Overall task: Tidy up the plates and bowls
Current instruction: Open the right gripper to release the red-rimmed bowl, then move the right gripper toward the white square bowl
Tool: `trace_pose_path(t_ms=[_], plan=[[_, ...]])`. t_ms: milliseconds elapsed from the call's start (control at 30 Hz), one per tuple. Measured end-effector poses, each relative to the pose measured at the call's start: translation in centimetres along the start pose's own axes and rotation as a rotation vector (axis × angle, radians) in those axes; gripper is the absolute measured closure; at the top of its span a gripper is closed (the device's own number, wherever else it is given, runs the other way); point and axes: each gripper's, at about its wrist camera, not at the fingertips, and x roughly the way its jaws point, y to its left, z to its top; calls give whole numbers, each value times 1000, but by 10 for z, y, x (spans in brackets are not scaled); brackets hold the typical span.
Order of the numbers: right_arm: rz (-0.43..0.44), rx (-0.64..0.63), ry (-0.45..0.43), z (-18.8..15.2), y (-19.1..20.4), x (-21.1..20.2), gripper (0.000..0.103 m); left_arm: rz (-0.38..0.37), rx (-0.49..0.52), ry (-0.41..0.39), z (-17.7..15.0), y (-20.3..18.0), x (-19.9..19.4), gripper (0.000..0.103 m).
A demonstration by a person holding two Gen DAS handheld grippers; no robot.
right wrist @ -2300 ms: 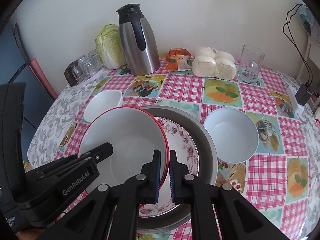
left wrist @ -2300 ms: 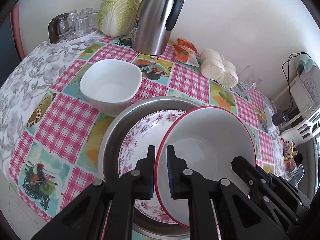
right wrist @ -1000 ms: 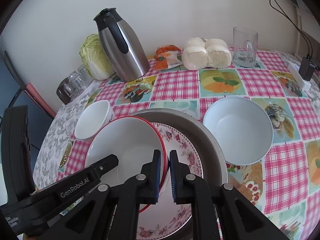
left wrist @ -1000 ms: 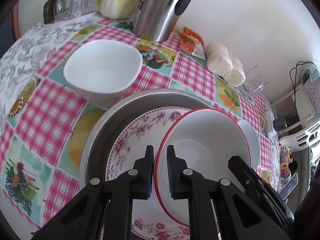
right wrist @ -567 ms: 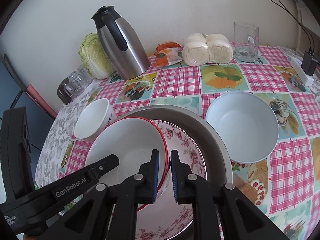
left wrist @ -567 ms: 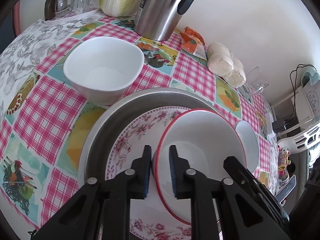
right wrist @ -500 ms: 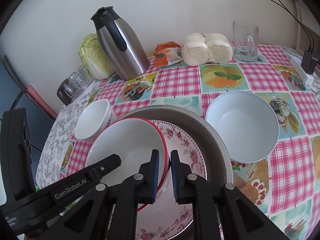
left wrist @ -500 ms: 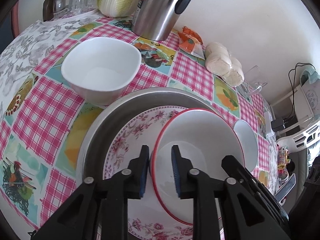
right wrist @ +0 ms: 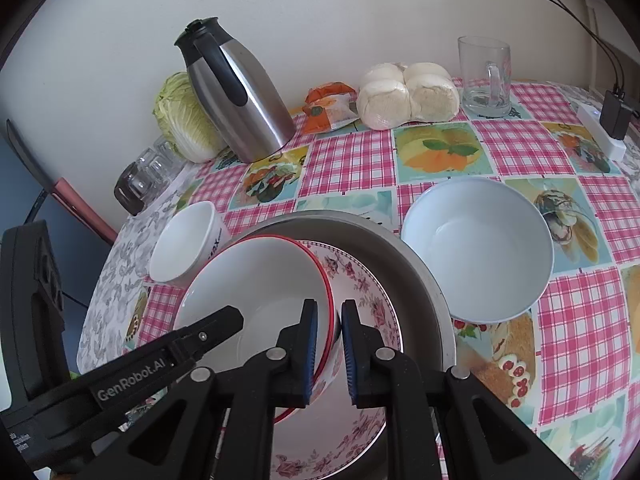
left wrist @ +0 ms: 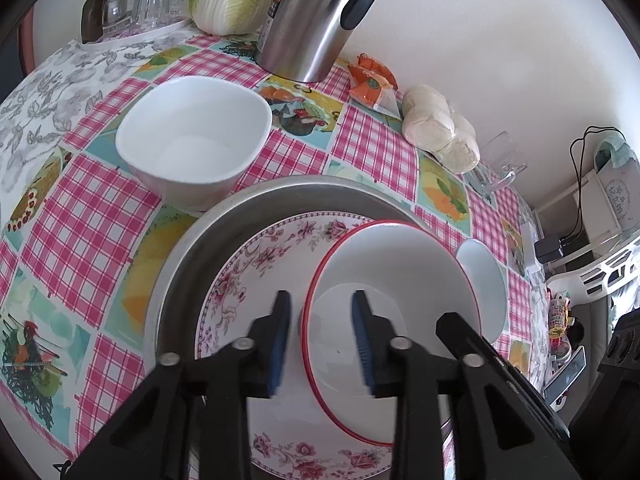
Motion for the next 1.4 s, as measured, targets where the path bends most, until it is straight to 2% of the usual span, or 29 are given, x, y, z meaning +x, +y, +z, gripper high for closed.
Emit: trace_pose_path(t_ms=[67, 233, 333, 400, 533, 600, 667, 800, 867, 1033, 1100, 1233, 1400], plan=[[-1, 0, 1, 0, 0, -2, 88, 6, 0, -6, 0, 0, -3, 56], [-4, 7, -4, 1, -3, -9, 86, 26, 8, -24, 1, -1, -12, 53], [1, 1, -17, 4, -2, -18, 85, 34, 17, -41, 2, -1, -19, 47], [-12, 1, -26, 6, -3, -25, 76, 44, 24, -53, 3, -3, -23, 44], [-57, 1, -38, 7, -7, -34, 61, 64, 34, -83, 3, -4, -31, 32], [-73, 5, -41, 8, -10, -37, 42, 82, 41, -99, 3, -5, -35, 28], [-85, 10, -49, 8, -13, -40, 38, 109, 47, -117, 3, -5, -38, 17], [-115, 22, -48, 8, -19, -42, 24, 168, 45, -155, 2, -3, -42, 11], [-124, 28, -47, 7, -21, -42, 20, 185, 33, -173, 2, 0, -44, 5], [-147, 37, -51, 7, -26, -43, 11, 216, 12, -201, 3, 7, -48, 2], [-160, 48, -55, 6, -29, -44, 0, 244, 17, -201, 3, 8, -48, 2], [-165, 66, -61, 6, -34, -46, 0, 316, 44, -224, 3, 7, -49, 2], [-175, 67, -59, 5, -37, -46, 0, 316, 14, -249, 3, 12, -55, 2]])
